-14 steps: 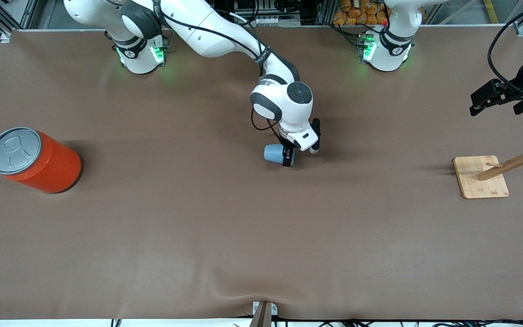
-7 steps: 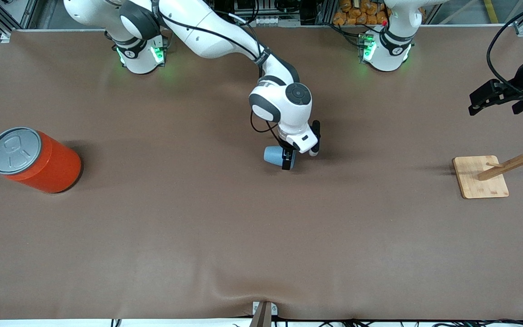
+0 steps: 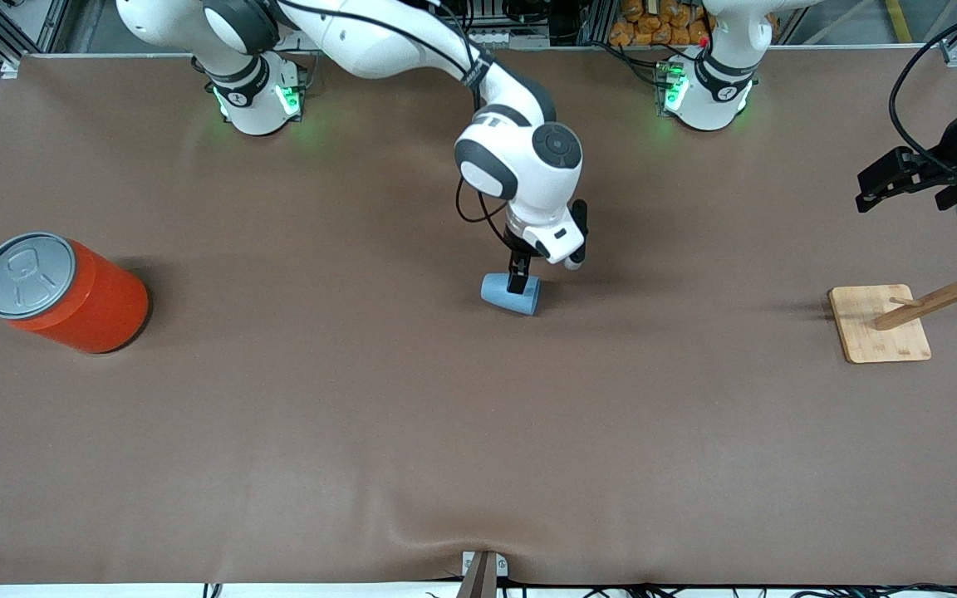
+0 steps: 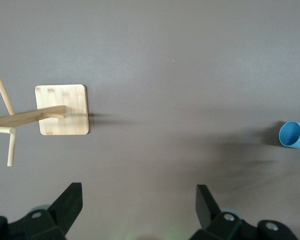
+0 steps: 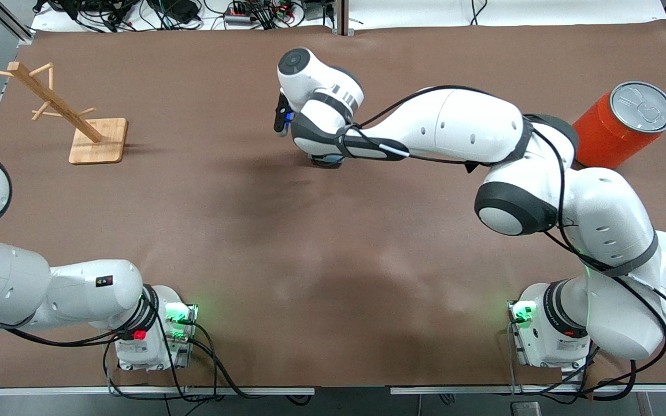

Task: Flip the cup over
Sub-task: 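Lower the cup onto its side and open the right gripper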

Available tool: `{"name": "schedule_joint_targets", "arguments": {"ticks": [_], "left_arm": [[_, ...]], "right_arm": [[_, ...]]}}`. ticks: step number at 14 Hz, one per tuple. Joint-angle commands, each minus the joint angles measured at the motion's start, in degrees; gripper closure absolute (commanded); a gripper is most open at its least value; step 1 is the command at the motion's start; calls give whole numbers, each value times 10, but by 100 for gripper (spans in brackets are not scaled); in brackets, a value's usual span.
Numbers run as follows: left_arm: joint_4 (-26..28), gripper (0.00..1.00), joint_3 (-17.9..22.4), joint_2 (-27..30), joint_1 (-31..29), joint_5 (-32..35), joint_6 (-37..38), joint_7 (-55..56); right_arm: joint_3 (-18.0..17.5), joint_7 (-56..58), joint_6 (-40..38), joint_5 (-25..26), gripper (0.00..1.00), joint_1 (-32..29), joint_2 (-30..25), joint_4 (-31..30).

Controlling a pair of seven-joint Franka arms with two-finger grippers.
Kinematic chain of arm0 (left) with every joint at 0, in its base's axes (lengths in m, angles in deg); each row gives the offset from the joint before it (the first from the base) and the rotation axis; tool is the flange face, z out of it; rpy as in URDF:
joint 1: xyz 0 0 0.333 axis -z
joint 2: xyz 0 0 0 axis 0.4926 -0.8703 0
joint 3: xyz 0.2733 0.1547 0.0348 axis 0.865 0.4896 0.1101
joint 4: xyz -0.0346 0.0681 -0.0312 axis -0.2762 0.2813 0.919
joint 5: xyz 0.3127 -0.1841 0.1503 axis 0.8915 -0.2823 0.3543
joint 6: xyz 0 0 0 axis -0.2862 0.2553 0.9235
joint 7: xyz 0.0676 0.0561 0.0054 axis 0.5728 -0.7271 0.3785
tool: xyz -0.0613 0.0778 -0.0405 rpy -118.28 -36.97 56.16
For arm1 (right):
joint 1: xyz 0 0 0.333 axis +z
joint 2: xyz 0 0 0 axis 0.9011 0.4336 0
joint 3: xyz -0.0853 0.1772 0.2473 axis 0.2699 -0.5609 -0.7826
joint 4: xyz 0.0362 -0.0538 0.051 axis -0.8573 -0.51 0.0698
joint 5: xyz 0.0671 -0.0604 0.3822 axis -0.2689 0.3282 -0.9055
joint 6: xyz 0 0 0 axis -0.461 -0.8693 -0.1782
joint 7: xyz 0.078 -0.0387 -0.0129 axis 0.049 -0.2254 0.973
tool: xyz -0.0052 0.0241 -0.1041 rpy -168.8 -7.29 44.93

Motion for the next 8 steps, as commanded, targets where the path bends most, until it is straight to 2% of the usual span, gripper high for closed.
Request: {"name": "schedule_joint_targets", "arguments": {"ticks": [1,5,8], "left_arm": [[-8,0,-4,-4,-3,4,8,-6],[-9,0,-6,-22,1,3,6,-2],[-8,0,-11,-43,5,-2,-5,-1]], "right_arm": [[-4,5,-41,-43,0,-45,-42,-6],[-8,8,-67,-133,0,-179,-85,-5],[-8,7,-119,-141,0,-263,-104,-5]]}}
